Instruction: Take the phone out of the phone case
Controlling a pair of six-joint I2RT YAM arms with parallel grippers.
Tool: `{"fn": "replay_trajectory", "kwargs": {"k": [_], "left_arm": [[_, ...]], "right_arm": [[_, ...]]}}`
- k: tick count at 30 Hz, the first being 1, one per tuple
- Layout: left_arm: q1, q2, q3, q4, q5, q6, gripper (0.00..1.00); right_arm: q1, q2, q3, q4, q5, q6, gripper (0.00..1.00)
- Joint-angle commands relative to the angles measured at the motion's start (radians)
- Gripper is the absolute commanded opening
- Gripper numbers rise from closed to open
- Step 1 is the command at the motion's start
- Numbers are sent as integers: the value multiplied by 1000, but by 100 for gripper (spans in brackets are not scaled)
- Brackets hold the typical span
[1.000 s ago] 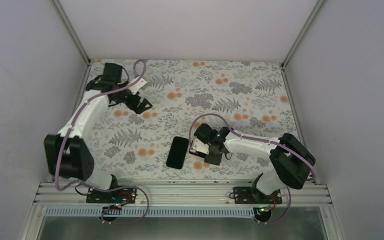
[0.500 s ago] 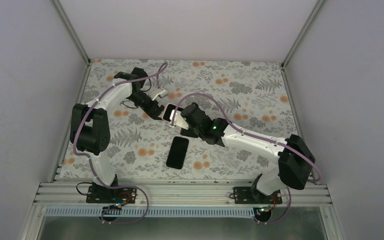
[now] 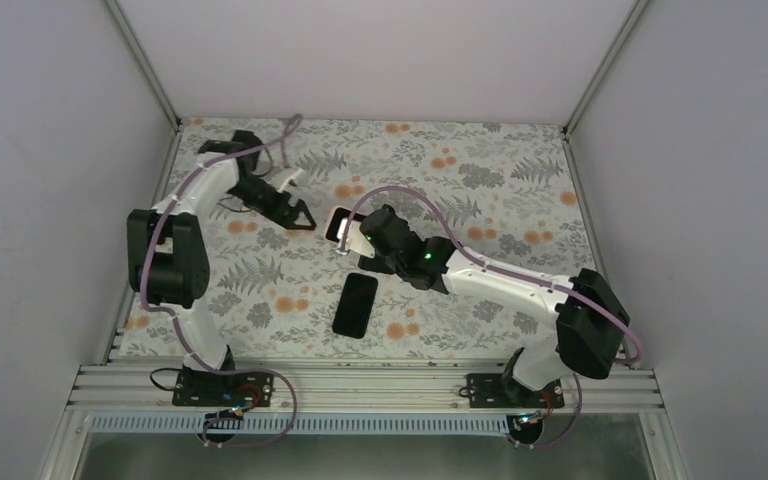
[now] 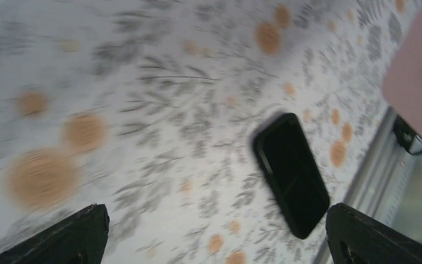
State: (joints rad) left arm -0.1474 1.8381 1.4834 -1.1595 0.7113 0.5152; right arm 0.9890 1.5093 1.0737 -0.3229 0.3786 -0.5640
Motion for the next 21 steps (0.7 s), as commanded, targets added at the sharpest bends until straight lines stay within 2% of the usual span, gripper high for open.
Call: {"fn": "replay_trajectory", "kwargs": {"k": [1,10,15,21], "left_arm": [[124,-6,86,-41,7,40,97],[92,-1,114,-165,240,132,98],[80,2,133,-197,296,151,98],[55,0,111,-188,297,145,97]], "right_arm": [[8,-59,-21,65,-1,-6,38],[7,40,19,103,3,-12,39],[4,95,56,99,-1,-12,41],[0,121,87,113,-18,-12,41]]}}
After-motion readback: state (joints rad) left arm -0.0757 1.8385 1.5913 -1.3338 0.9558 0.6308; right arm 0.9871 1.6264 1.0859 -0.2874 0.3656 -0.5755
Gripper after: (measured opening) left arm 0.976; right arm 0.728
